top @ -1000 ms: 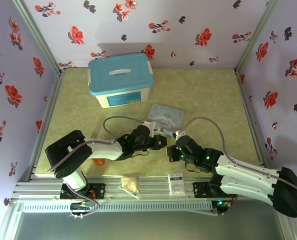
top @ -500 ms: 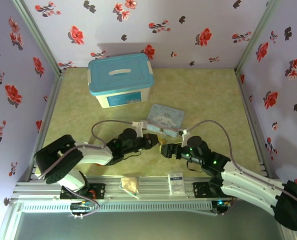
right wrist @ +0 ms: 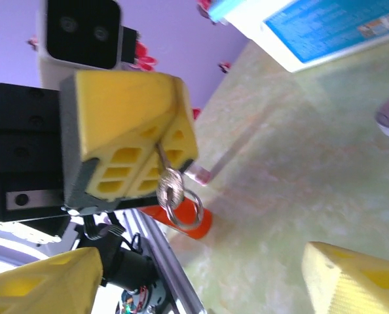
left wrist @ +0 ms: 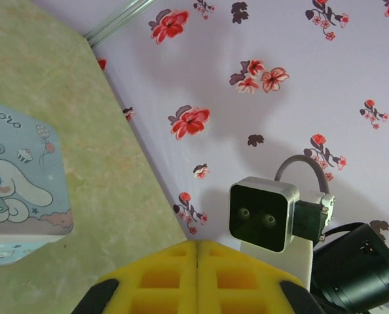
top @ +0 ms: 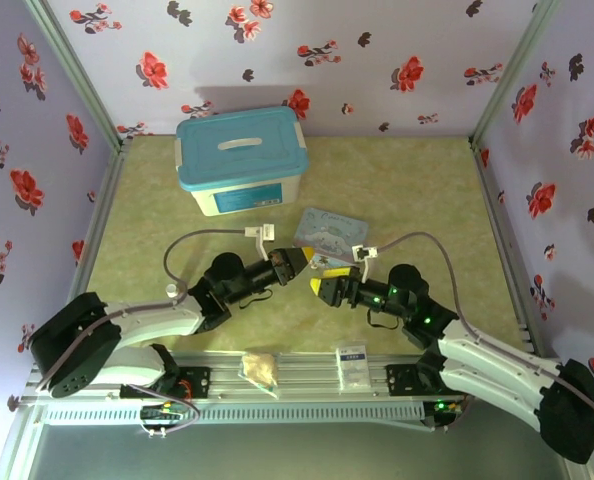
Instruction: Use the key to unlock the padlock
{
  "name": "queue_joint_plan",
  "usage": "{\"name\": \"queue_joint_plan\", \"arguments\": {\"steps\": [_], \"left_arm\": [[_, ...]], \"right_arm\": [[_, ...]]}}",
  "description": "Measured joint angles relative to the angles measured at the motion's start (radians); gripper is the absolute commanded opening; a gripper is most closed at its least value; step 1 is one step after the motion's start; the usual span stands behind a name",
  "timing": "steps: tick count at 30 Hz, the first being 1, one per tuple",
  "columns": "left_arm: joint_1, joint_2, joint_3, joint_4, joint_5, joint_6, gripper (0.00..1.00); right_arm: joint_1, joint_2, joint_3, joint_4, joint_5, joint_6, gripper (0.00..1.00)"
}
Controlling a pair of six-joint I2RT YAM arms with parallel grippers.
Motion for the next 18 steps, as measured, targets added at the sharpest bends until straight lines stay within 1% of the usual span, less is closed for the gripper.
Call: {"name": "queue_joint_plan", "arguments": {"steps": [1,3,5,7,12,16,18], "left_arm": [[0.0,-0.002,0.0,0.0,0.0,0.0,0.0],[0.0,-0.003,0.0,0.0,0.0,0.0,0.0],[0.0,-0.003,-0.001,0.0,0.0,0.0,0.0],[0.0,-0.003,-0.001,0.0,0.0,0.0,0.0],[0.0,-0.003,-0.002,0.007,0.0,0.0,0.0],[0.0,-0.003,-0.002,0.018,0.0,0.0,0.0],[0.0,-0.003,-0.002,0.025,0.0,-0.003,0.0]], "right_arm": [[-0.002,0.012,0.001,0.024,-0.01,0.002,0.65],[-0.006,0.027,0.002,0.056,-0.027,0.008,0.56],[-0.011,0.035,0.003,0.076,-0.036,0.018,0.51],[-0.018,0.039,0.004,0.095,-0.041,0.021,0.43],[-0.04,0.067,0.005,0.152,-0.06,0.034,0.42],[-0.051,0.1,0.005,0.199,-0.07,0.051,0.36],[-0.055,0.117,0.005,0.222,-0.078,0.062,0.3]]}}
